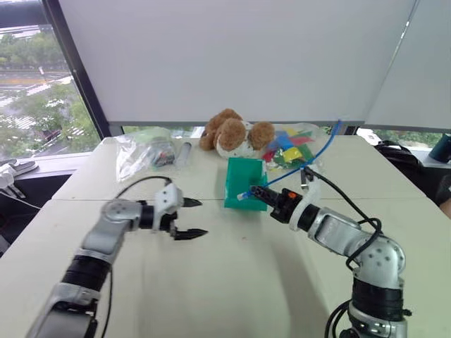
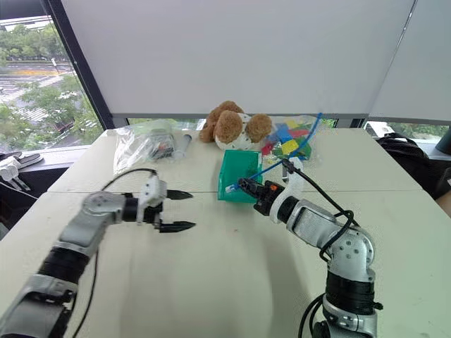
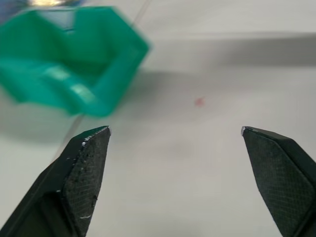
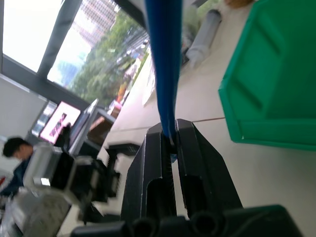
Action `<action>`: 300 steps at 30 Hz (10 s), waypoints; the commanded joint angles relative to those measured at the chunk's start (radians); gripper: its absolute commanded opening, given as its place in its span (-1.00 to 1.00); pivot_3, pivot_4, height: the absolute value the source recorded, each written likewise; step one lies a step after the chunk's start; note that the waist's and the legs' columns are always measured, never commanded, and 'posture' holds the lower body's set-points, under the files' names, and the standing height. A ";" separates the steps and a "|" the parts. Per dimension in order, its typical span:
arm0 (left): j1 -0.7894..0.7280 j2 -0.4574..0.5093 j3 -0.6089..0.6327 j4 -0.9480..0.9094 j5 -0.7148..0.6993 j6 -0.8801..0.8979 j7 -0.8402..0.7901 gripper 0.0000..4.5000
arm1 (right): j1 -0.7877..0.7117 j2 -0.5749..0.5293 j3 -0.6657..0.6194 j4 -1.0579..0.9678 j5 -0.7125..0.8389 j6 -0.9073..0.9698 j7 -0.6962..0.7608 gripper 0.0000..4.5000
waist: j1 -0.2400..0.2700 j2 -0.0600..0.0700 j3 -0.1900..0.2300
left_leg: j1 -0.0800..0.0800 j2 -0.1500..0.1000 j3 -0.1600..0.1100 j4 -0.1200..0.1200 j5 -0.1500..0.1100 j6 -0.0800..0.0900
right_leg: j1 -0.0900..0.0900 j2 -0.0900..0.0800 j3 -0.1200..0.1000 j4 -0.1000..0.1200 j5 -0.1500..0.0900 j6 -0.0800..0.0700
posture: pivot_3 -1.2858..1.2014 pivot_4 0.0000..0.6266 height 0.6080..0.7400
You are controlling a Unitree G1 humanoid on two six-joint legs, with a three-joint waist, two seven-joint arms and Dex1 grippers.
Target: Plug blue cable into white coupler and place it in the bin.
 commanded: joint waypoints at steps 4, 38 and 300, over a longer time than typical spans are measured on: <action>0.035 0.120 0.103 0.062 -0.005 -0.029 0.016 0.98 | -0.019 -0.024 0.076 -0.017 -0.031 -0.049 0.080 -1.00 | 0.001 0.000 0.000 | 0.000 0.000 0.000 0.000 0.000 0.000 | 0.000 0.000 0.000 0.000 0.000 0.000 | 0.03 -0.52 1.00; -0.224 -0.057 0.062 0.909 0.162 -0.427 0.004 -0.85 | -0.017 -0.059 0.111 -0.059 -0.054 -0.065 0.115 -1.00 | 0.004 -0.001 0.000 | 0.000 0.000 0.000 0.000 0.000 0.000 | 0.000 0.000 -0.001 0.000 0.000 0.000 | 0.03 -0.52 1.00; 0.118 -0.116 0.036 -0.109 -0.088 0.209 0.112 1.00 | 0.041 -0.610 0.002 -0.120 -0.672 -0.159 0.891 0.99 | 0.007 -0.001 -0.003 | -0.001 -0.001 0.003 0.000 0.000 0.000 | -0.001 -0.006 0.000 -0.003 0.000 0.000 | 0.03 -0.52 1.00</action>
